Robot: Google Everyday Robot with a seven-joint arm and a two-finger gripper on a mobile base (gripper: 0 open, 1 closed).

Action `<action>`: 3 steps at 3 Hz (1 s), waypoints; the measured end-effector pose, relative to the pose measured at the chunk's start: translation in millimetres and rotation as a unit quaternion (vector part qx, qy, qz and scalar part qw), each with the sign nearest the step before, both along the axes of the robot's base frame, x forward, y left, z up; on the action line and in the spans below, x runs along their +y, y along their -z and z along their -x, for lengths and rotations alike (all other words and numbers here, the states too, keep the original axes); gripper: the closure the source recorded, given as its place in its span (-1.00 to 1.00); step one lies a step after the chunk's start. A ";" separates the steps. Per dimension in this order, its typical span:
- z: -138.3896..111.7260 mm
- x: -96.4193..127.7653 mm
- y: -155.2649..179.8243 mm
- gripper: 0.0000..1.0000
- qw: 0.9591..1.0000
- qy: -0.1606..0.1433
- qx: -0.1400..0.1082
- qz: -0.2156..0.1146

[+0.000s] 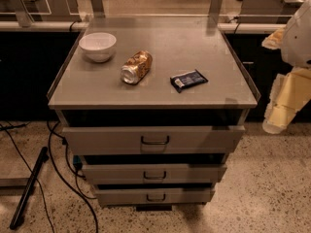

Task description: Open top drawer

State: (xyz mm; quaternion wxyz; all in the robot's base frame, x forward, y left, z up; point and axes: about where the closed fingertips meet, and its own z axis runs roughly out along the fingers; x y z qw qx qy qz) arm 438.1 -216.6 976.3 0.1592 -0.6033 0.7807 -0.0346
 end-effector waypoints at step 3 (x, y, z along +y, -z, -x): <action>10.7 3.1 33.5 -1.00 1.000 0.003 0.008 -0.005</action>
Offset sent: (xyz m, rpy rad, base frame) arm -0.0132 -0.0002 -0.0443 0.0152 0.0579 -0.0189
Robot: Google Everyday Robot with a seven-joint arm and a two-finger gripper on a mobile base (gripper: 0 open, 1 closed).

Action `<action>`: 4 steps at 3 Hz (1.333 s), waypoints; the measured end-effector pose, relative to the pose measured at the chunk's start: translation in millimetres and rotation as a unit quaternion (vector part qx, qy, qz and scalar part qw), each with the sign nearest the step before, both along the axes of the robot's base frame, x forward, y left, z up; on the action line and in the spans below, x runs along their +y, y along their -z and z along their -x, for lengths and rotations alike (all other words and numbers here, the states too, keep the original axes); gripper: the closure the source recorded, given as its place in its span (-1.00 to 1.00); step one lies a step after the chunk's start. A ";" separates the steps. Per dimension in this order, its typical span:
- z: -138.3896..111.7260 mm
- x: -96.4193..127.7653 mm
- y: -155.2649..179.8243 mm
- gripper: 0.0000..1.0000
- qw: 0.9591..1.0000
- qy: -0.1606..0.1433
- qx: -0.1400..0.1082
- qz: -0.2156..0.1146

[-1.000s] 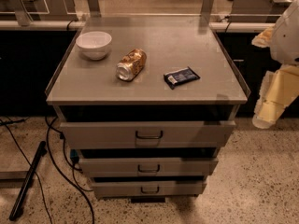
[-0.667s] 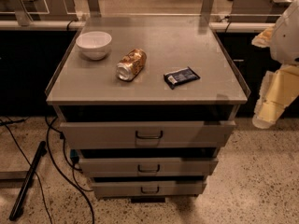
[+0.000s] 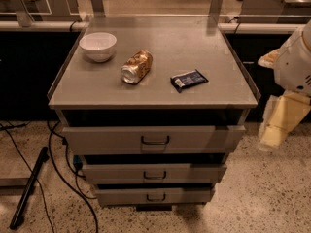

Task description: Open top drawer

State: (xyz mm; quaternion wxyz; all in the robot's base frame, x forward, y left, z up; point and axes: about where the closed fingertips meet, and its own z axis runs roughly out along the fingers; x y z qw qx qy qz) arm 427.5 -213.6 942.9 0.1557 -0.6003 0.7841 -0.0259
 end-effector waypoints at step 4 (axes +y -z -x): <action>16.1 20.9 130.1 -1.00 0.987 -0.044 0.058 -0.140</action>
Offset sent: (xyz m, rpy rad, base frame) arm -0.0087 0.0177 -0.0908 0.1450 0.0033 0.0710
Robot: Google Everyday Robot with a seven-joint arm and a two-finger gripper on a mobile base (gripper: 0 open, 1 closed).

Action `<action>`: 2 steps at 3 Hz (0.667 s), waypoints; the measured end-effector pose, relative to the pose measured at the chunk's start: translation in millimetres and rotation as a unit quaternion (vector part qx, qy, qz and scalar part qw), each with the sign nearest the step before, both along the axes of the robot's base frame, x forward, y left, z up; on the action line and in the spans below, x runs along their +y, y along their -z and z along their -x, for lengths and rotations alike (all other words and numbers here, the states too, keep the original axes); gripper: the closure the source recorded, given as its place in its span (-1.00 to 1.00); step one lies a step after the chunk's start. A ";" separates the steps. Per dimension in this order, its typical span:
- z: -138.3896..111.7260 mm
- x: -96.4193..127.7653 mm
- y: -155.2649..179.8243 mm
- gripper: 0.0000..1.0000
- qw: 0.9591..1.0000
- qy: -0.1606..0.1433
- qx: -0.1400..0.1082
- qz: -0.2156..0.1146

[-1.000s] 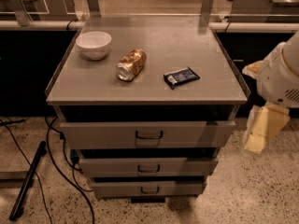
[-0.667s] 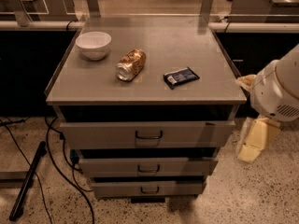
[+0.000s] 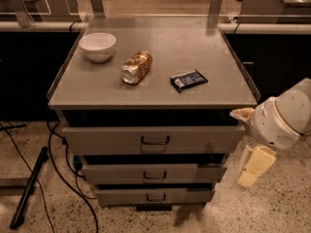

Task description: Open top drawer

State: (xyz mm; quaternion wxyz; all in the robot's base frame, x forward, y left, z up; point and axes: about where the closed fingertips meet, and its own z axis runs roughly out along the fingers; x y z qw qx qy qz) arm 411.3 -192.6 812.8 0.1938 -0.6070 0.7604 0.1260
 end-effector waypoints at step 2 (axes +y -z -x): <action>-1.9 2.9 25.9 -1.00 1.000 -0.005 -0.019 0.001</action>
Offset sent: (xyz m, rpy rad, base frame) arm 0.0030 -0.0032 -0.0467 -0.0074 -0.0657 0.0002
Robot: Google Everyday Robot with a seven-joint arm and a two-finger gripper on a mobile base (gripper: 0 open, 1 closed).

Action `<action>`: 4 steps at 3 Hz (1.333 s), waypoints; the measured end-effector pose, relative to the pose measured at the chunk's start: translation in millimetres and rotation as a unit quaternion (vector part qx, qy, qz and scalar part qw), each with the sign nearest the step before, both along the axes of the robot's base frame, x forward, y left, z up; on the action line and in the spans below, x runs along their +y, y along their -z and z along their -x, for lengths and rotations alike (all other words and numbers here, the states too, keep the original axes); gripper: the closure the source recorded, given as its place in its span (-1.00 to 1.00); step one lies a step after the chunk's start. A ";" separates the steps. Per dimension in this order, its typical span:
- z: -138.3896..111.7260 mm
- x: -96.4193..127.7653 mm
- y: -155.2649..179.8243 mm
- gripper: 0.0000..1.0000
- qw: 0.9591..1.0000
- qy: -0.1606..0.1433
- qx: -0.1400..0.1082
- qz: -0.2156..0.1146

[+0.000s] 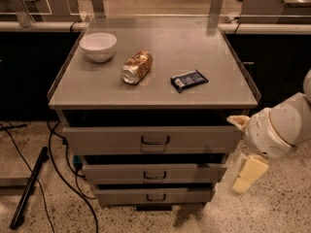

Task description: Open top drawer

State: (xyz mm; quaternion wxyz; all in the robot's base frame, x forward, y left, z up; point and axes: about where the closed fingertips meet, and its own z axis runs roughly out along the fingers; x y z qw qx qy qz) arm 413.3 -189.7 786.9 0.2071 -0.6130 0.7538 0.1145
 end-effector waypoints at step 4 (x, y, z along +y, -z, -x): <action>-45.6 38.9 56.4 -1.00 0.999 -0.022 -0.040 -0.029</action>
Offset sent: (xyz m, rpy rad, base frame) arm 0.0344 0.0339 -0.0564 0.0468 -0.0719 0.0478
